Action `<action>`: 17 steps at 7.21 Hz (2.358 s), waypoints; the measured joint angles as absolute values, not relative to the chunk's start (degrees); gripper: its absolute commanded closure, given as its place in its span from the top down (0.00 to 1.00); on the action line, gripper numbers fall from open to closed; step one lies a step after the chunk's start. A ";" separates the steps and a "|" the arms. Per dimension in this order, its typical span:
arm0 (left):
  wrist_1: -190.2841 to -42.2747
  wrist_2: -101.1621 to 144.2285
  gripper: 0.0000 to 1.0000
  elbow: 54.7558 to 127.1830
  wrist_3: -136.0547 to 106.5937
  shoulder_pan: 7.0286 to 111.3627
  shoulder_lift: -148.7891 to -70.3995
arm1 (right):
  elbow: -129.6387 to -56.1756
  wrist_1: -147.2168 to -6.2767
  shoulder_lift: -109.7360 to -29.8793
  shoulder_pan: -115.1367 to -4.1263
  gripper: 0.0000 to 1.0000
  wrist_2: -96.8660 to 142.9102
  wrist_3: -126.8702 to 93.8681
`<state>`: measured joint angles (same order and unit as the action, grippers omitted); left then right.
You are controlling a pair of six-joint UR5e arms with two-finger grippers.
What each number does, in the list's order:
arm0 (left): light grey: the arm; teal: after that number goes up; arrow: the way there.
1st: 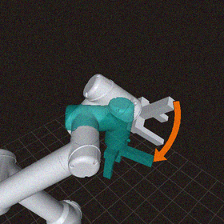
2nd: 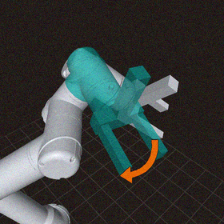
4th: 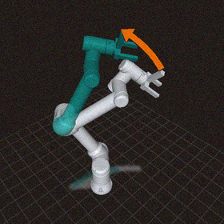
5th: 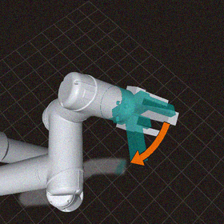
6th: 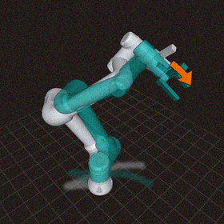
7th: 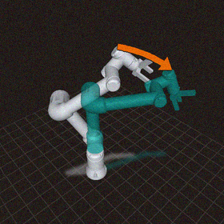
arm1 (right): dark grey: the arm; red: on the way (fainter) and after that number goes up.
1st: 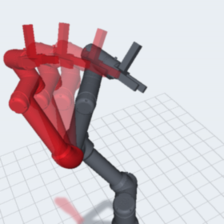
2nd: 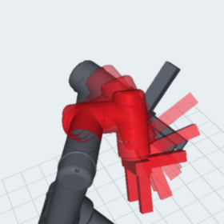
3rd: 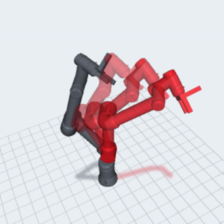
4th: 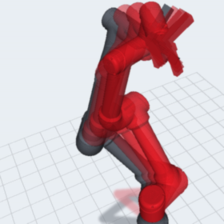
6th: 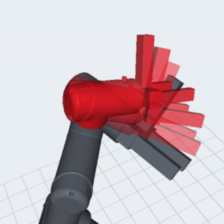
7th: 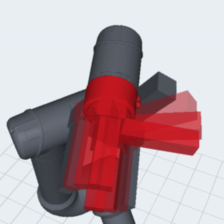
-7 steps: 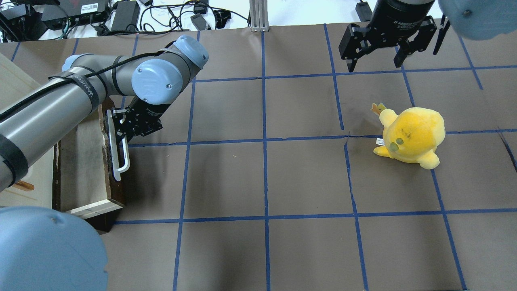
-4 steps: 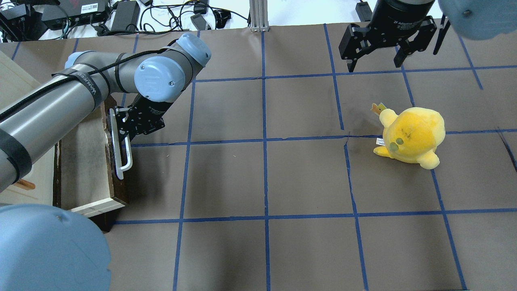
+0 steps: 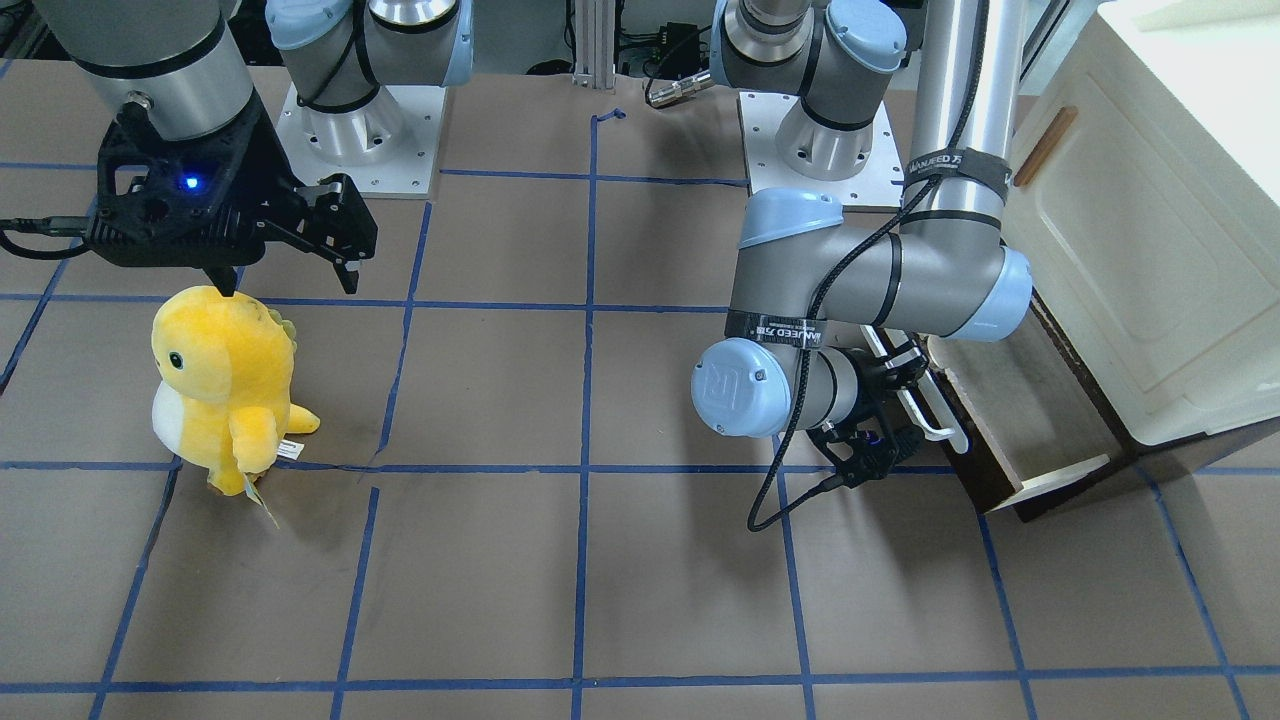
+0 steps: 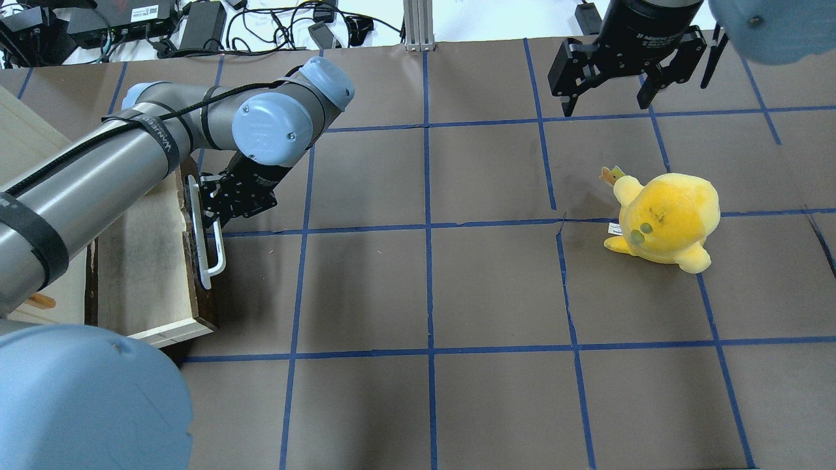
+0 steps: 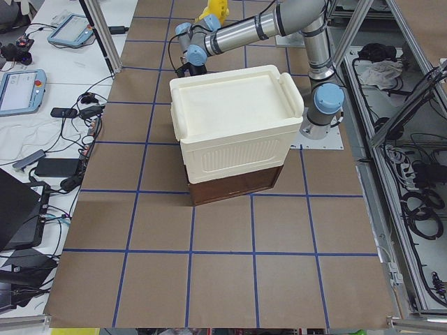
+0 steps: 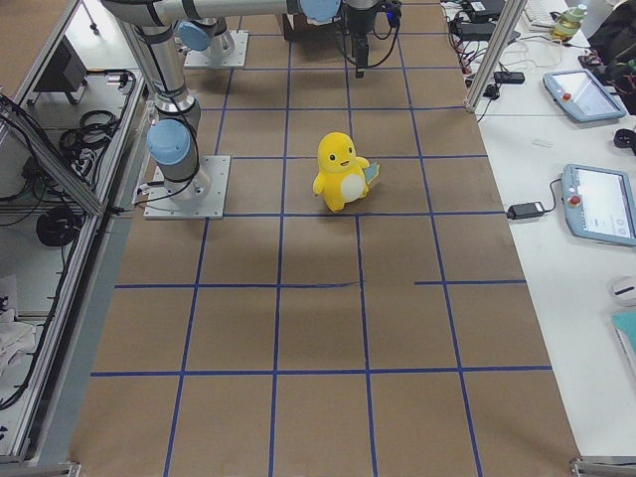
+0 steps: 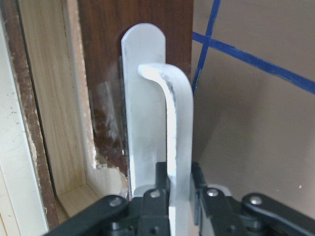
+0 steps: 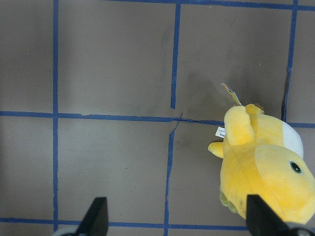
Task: Pull drawer sideways
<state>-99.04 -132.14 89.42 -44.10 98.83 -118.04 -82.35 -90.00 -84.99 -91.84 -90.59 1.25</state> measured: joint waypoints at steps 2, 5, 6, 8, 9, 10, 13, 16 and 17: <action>-99.13 -132.10 0.59 89.12 -44.12 98.87 -118.22 | -82.35 -90.00 -84.99 -91.84 1.00 -90.58 1.25; -98.98 -132.21 1.00 88.88 -43.89 98.95 -117.89 | -82.35 -90.00 -84.99 -91.85 1.00 -90.59 1.25; -98.87 -132.14 1.00 88.44 -43.43 98.95 -117.51 | -82.35 -90.00 -84.99 -91.85 1.00 -90.56 1.24; -98.75 -127.74 1.00 85.86 -39.25 99.19 -115.60 | -82.35 -90.00 -84.99 -91.84 1.00 -90.57 1.23; -98.65 -124.56 1.00 84.24 -34.63 99.41 -113.57 | -82.35 -90.00 -85.00 -91.85 1.00 -90.57 1.25; -98.58 -120.55 1.00 82.89 -31.12 99.45 -111.26 | -82.35 -90.00 -85.00 -91.85 1.00 -90.59 1.27; -97.56 -109.91 1.00 80.63 -26.21 98.57 -103.91 | -82.35 -90.00 -84.99 -91.84 1.00 -90.54 1.25; -95.34 -103.84 1.00 80.22 -8.99 96.08 -96.52 | -82.35 -90.00 -84.99 -91.85 1.00 -90.55 1.23; -95.58 -101.66 1.00 80.55 -4.51 94.39 -94.32 | -82.35 -90.00 -84.99 -91.84 1.00 -90.54 1.23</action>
